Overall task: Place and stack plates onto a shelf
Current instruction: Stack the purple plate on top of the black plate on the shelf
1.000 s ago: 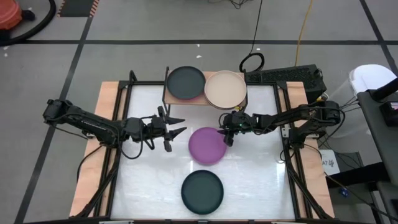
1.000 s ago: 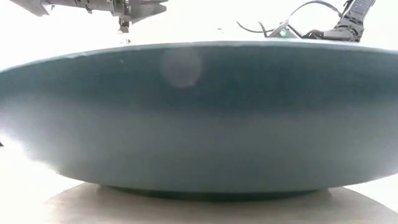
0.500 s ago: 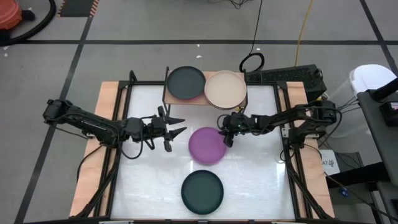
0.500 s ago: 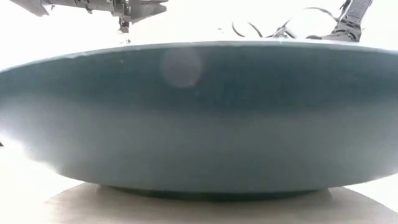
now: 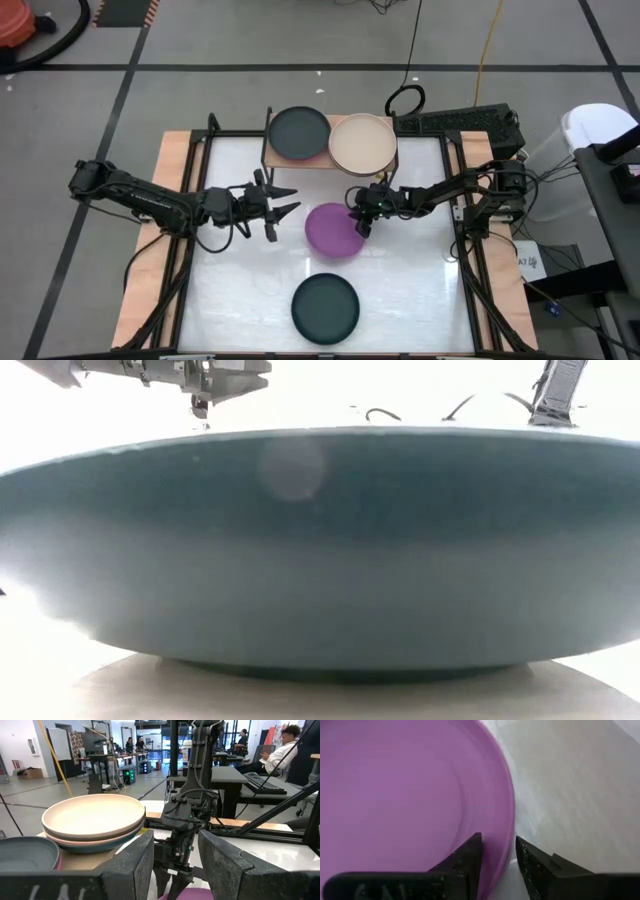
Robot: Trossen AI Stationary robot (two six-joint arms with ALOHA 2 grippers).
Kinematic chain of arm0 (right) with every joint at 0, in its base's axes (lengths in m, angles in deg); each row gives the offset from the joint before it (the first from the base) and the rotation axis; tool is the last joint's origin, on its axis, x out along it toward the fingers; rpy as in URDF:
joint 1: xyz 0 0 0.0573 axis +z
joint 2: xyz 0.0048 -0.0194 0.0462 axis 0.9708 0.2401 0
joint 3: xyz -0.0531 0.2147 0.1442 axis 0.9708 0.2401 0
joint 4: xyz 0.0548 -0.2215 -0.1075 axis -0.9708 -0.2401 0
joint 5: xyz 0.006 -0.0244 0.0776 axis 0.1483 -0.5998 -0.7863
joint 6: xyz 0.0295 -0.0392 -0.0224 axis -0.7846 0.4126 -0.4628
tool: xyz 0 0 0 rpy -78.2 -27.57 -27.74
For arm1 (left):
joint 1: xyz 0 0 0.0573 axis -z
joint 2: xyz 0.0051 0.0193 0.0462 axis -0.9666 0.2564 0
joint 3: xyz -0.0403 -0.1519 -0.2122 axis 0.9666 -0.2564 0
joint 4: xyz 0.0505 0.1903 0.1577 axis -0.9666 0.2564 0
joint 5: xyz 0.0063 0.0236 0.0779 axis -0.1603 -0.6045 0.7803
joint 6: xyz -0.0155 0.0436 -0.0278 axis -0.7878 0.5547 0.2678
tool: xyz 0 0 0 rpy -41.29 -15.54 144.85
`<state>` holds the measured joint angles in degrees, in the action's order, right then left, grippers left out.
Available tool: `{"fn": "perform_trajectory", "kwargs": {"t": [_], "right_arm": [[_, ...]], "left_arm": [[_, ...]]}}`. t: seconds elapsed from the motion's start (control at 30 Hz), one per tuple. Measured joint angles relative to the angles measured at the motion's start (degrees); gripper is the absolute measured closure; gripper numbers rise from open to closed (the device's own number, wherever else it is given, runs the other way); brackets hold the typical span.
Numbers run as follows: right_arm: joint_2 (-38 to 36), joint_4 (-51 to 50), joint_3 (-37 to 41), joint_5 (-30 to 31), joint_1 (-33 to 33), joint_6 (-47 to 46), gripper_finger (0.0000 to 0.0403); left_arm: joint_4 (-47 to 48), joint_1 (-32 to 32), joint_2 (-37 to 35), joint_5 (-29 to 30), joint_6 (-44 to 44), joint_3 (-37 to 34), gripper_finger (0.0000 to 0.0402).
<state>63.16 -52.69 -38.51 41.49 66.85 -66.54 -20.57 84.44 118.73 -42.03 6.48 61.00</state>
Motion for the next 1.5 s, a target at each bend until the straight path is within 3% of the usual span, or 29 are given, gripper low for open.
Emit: {"fn": "perform_trajectory", "kwargs": {"t": [0.3, 1.03, 1.17, 1.33, 1.5], "right_arm": [[-2.12, 0.91, 0.02, -1.43, 0.0, 0.6, 0.0394], [-23.74, 5.59, 0.2, -3.26, -0.02, 1.68, 0.0402], [-26.98, 6.94, -1.04, -3.18, -0.15, 1.75, 0.0402], [-27.58, 6.93, -4.1, -7.68, -0.04, 1.09, 0.0402], [-26.95, 6.11, -8.02, -6.76, -1.28, 3.75, 0.0402]], "left_arm": [[-0.02, -0.02, -0.02, 0.0, -0.16, 0.0, 0.0241], [-0.1, 0.19, -0.26, 0.17, 0.31, 0.0, 0.0241], [-2.5, 1.74, -1.03, 3.77, 2.44, 0.0, 0.0241], [-2.86, 3.1, -0.94, 5.02, 4.99, 0.0, 0.0241], [-2.74, 3.63, -1.27, 6.86, 6.33, 0.0, 0.0241]]}}
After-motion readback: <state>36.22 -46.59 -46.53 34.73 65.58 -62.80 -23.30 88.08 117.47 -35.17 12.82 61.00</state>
